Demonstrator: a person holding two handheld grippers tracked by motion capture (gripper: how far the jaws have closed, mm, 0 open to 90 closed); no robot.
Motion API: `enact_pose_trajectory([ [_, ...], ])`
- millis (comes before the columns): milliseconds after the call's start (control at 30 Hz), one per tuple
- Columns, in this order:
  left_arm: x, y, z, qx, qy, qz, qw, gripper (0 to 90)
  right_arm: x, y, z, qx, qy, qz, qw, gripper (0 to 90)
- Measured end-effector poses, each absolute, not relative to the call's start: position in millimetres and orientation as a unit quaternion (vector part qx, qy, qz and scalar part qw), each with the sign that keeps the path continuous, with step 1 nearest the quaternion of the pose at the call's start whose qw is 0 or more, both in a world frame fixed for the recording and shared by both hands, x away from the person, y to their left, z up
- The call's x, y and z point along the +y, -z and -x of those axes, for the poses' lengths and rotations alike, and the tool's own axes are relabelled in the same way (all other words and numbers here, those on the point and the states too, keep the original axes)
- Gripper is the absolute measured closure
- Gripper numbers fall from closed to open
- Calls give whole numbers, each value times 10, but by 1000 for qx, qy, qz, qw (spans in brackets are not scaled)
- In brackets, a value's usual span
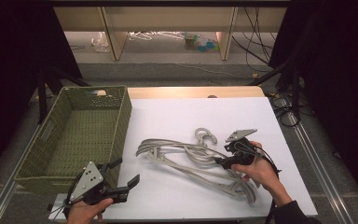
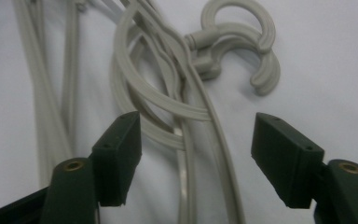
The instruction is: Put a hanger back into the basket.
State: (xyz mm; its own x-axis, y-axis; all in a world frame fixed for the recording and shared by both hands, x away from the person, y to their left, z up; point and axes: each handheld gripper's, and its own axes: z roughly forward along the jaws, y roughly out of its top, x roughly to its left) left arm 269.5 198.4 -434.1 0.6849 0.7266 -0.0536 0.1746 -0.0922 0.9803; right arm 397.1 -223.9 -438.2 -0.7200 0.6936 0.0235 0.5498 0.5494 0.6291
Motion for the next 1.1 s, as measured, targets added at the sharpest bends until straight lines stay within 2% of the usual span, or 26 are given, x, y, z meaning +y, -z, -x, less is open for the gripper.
enact_pose_trajectory([
  [100,1983,4341,-2695,321,-233,-702,592,159,-2241,4432,-4074,878,-311,-350,104,374],
  [133,1985,4342,-2695,321,-232,-701,593,159,-2229,4442,-4113,877,-297,-369,77,390],
  [200,1990,4341,-2696,322,-232,-701,593,159,-2239,4484,-4171,880,-297,-367,58,433],
  [267,1989,4341,-2694,323,-232,-700,593,159,-2248,4500,-4192,884,-291,-363,47,439],
  [300,1990,4339,-2693,321,-232,-701,593,159,-2257,4525,-4210,886,-284,-365,32,476],
  [533,1973,4349,-2705,318,-229,-699,598,160,-2277,4567,-4248,886,-279,-370,12,532],
  [567,1973,4348,-2706,318,-229,-699,598,160,-2287,4567,-4267,883,-285,-372,2,584],
  [600,1973,4348,-2706,318,-229,-699,598,159,-2287,4567,-4267,883,-285,-372,2,584],
  [633,1974,4349,-2707,318,-228,-700,598,160,-2310,4568,-4285,878,-293,-378,-13,633],
  [1033,1984,4344,-2704,322,-229,-702,592,160,-2290,4499,-4269,893,-277,-355,-19,781],
  [1100,1984,4343,-2702,323,-229,-702,592,160,-2285,4489,-4265,895,-273,-353,-17,783],
])
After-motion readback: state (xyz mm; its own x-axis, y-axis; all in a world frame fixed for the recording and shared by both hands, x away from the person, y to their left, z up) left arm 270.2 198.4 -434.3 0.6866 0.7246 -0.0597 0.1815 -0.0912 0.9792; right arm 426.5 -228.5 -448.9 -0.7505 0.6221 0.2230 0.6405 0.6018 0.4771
